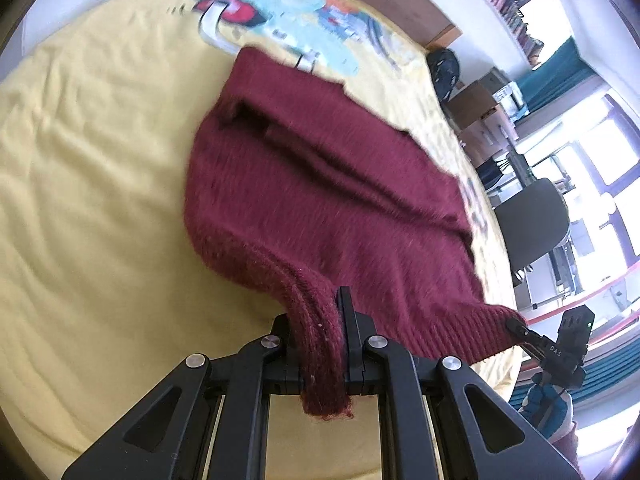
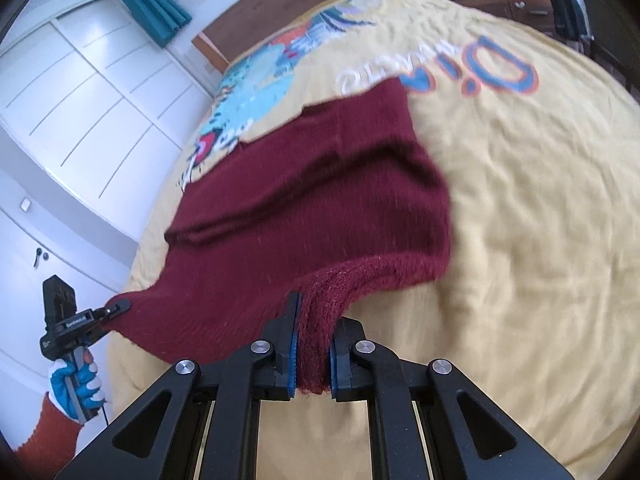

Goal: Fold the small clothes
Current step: 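Lift the hem with both grippers, fold it toward the collar, open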

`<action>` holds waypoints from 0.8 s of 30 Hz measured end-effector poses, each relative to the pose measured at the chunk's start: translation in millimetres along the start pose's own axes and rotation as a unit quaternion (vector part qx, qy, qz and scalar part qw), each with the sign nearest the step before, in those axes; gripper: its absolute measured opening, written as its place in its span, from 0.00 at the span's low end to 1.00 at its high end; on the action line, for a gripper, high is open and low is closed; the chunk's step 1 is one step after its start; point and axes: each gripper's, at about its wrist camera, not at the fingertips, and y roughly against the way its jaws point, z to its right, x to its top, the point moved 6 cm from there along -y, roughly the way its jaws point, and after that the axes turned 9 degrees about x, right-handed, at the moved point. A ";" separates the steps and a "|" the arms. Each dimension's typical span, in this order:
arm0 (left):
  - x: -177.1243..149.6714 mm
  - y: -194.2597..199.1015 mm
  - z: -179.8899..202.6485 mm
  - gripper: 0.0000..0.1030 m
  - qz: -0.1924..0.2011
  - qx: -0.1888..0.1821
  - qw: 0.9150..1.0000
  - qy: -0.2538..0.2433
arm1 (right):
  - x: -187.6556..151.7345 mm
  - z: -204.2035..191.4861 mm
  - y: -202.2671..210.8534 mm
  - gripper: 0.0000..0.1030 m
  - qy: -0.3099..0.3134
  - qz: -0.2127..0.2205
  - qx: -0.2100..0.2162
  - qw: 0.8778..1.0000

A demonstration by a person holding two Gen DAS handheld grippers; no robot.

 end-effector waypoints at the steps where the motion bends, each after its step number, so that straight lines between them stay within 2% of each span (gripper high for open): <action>1: 6.6 2.6 2.6 0.09 0.006 -0.002 1.000 -0.002 | 7.8 -2.0 1.6 0.10 0.005 0.005 -0.001 1.000; 14: 103.1 17.2 33.2 0.09 0.074 -0.012 0.997 -0.032 | 119.8 -24.8 0.2 0.10 0.053 0.071 -0.014 0.996; 19: 141.0 0.4 31.4 0.09 0.086 -0.004 0.996 -0.022 | 157.6 -19.1 -21.6 0.10 0.052 0.078 -0.026 0.995; 24: 169.8 -35.6 22.8 0.09 0.079 0.018 0.997 -0.019 | 184.7 -4.0 -60.2 0.10 0.051 0.063 -0.047 0.996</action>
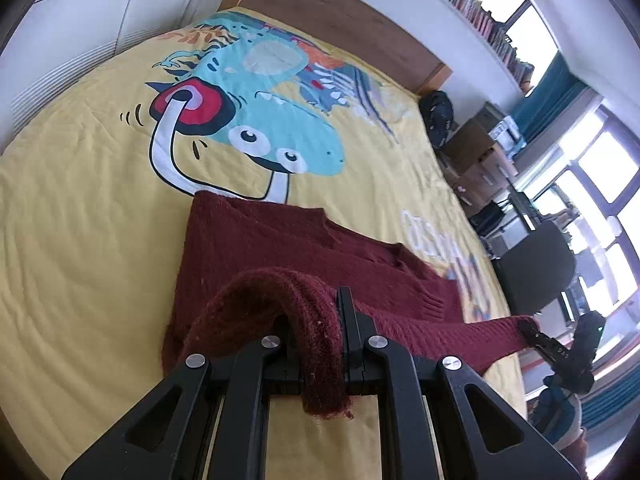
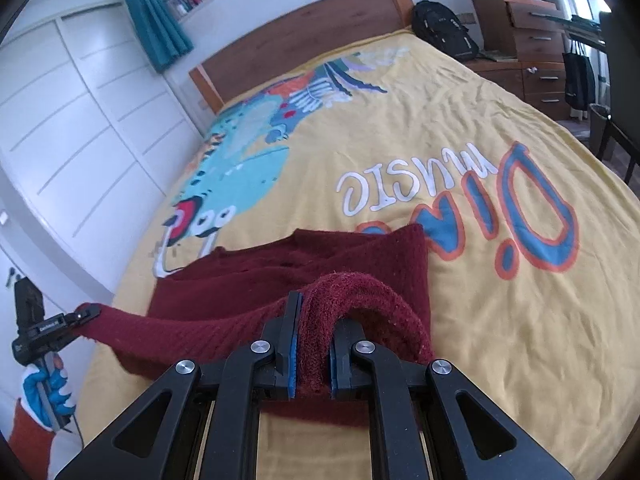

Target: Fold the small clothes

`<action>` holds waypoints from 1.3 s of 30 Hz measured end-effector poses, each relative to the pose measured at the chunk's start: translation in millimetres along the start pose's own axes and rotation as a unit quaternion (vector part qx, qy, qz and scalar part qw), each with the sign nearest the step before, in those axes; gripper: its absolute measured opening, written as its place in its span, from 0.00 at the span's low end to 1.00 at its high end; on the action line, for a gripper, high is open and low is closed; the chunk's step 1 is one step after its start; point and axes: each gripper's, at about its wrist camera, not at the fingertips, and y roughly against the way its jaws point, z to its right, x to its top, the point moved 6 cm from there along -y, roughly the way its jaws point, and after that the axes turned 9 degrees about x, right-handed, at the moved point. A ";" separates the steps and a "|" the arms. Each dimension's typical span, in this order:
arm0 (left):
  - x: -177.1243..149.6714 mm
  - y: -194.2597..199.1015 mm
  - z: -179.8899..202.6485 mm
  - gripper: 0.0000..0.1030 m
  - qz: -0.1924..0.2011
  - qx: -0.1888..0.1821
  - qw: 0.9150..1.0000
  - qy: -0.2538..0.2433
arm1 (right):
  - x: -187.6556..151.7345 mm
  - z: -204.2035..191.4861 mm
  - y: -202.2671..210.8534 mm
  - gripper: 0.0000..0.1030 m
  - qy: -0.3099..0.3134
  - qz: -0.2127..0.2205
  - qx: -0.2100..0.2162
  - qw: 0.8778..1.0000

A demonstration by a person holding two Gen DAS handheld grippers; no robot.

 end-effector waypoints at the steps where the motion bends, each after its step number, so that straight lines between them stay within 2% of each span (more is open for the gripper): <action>1: 3.2 -8.2 -2.2 0.09 -0.003 0.005 1.000 0.000 | 3.9 4.8 -11.4 0.10 -0.004 -0.005 -0.003 1.000; 11: 13.4 -97.7 -32.1 0.09 -0.058 0.069 0.996 0.010 | 12.4 44.9 -96.2 0.13 -0.025 -0.056 -0.041 0.997; 16: 12.7 -120.9 -43.8 0.12 -0.079 0.076 0.994 0.027 | 11.1 57.9 -122.3 0.17 -0.029 -0.077 -0.059 0.995; 20: 16.2 -129.7 -52.3 0.30 -0.093 0.062 0.992 0.053 | 10.1 63.9 -134.7 0.22 -0.035 -0.086 -0.062 0.994; 22: 19.8 -130.0 -56.7 0.35 -0.094 0.043 0.992 0.074 | 9.9 66.5 -138.9 0.28 -0.042 -0.089 -0.059 0.993; 23: 22.2 -129.5 -59.6 0.38 -0.093 0.032 0.991 0.089 | 9.3 68.3 -141.7 0.37 -0.051 -0.091 -0.052 0.993; 27: 25.0 -127.1 -64.1 0.43 -0.097 0.003 0.988 0.121 | 10.4 68.2 -146.5 0.55 -0.061 -0.092 -0.033 0.993; 31: 27.7 -122.8 -64.3 0.43 -0.095 -0.008 0.988 0.124 | 13.1 63.2 -147.4 0.57 -0.057 -0.095 -0.030 0.993; 37: 40.5 -106.8 -62.8 0.51 -0.078 -0.018 0.989 0.125 | 23.8 55.7 -136.0 0.59 -0.037 -0.090 -0.034 0.995; 39: 46.8 -99.9 -64.3 0.53 -0.072 -0.011 0.990 0.123 | 29.8 52.4 -128.8 0.60 -0.025 -0.085 -0.041 0.995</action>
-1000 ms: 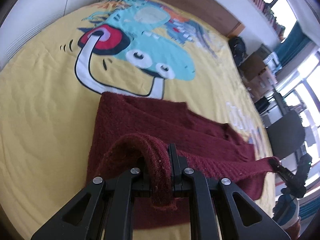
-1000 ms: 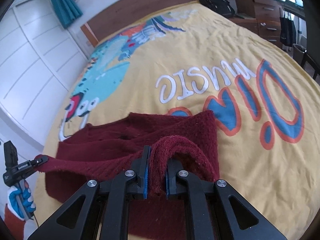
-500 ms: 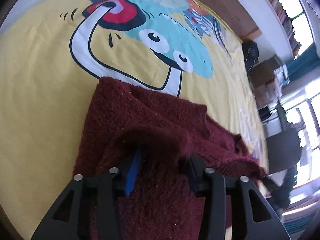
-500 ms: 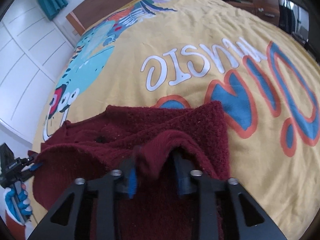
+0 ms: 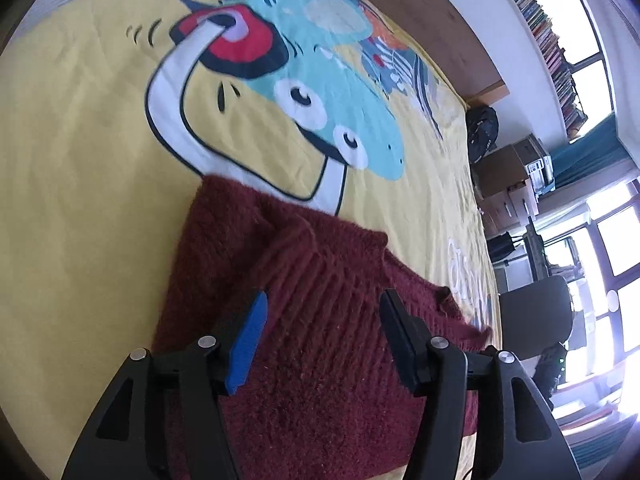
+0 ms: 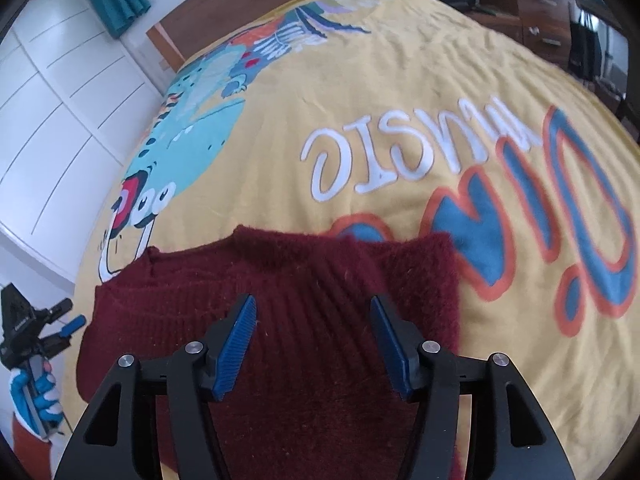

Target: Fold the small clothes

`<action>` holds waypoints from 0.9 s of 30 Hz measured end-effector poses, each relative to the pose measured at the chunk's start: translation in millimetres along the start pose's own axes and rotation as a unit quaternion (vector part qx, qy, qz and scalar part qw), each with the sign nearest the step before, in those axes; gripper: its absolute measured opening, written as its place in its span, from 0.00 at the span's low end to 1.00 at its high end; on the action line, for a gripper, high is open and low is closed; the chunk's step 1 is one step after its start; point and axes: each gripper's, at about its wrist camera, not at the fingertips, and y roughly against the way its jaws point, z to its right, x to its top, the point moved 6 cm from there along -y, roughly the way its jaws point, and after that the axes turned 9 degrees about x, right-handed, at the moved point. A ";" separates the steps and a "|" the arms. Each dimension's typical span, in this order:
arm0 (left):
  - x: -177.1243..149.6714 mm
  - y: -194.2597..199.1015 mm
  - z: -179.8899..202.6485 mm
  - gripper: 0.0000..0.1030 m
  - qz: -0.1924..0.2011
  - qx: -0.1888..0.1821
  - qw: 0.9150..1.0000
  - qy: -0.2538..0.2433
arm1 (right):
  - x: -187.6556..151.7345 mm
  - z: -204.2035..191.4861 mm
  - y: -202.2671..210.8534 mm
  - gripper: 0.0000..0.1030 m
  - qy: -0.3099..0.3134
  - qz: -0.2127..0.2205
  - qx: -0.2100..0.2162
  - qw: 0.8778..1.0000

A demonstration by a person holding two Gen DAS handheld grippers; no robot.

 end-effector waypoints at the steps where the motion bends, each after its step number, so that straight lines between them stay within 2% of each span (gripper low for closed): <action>1: 2.0 3.6 0.2 0.53 0.004 0.003 1.000 -0.001 | 1.7 -0.9 3.7 0.60 0.004 0.002 -0.001 1.000; 7: 5.9 22.4 12.1 0.53 0.029 0.029 0.998 -0.040 | 7.3 -13.0 18.8 0.60 0.043 0.011 -0.020 0.999; 12: -12.1 14.2 26.1 0.53 0.034 0.070 0.993 -0.092 | -13.6 -16.9 12.7 0.60 0.065 0.003 -0.035 0.997; 16: -36.8 2.0 29.2 0.53 0.048 0.107 0.983 -0.140 | -38.8 -15.8 6.7 0.60 0.091 -0.005 -0.061 0.994; 23: -83.4 -25.9 17.5 0.53 0.066 0.177 0.960 -0.207 | -78.2 -5.7 -1.3 0.60 0.125 -0.024 -0.094 0.987; 27: -99.9 -29.2 9.0 0.53 0.073 0.189 0.954 -0.222 | -93.6 4.7 3.0 0.60 0.125 -0.023 -0.094 0.988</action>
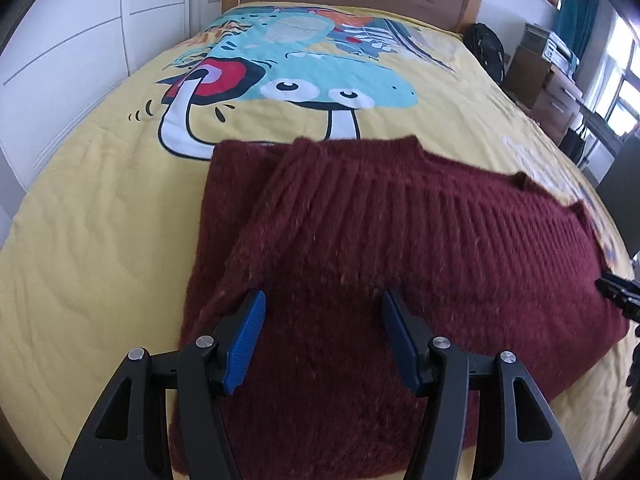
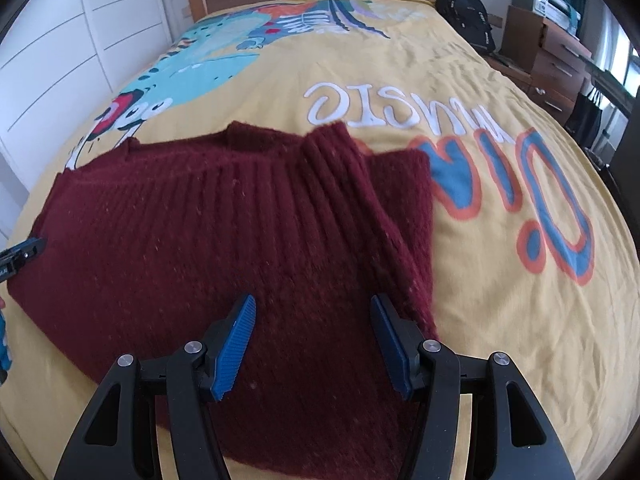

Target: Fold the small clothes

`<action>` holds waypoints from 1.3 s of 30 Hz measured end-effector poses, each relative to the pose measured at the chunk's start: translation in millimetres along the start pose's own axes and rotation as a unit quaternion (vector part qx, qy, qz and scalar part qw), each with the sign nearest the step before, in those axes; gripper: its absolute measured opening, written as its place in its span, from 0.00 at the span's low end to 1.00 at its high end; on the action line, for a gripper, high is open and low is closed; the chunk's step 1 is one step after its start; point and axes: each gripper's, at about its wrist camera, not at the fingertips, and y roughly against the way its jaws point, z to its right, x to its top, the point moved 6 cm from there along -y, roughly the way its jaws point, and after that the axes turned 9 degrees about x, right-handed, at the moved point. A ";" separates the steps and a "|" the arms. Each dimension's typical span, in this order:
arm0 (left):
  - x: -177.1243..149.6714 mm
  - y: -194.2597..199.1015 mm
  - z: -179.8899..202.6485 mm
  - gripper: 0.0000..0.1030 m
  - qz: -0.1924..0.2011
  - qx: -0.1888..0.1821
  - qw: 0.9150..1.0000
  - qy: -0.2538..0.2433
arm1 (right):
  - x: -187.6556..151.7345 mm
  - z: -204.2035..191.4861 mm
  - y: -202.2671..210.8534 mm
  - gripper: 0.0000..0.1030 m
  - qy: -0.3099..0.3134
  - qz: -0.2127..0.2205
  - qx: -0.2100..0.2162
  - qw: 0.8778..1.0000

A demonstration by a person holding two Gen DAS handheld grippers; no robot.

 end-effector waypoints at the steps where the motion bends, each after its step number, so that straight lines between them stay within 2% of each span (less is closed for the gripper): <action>1: -3.3 1.5 0.2 0.53 0.001 0.000 1.000 -0.001 | -3.1 1.8 1.7 0.60 -0.002 0.001 0.001 1.000; 4: -9.8 8.0 0.1 0.53 0.003 0.003 1.000 -0.010 | -10.7 5.6 7.9 0.60 -0.005 0.000 0.001 1.000; 12: -5.3 24.9 10.1 0.53 0.030 0.038 0.998 -0.028 | -0.5 -11.0 26.2 0.60 -0.003 0.024 0.005 1.000; 18: -13.5 10.8 10.4 0.54 0.018 0.043 0.999 -0.028 | -12.9 -9.6 12.1 0.60 -0.009 0.008 0.008 1.000; 39: -17.0 14.2 9.1 0.55 0.013 0.046 0.998 -0.028 | -32.0 -8.8 18.9 0.60 -0.007 -0.011 0.000 1.000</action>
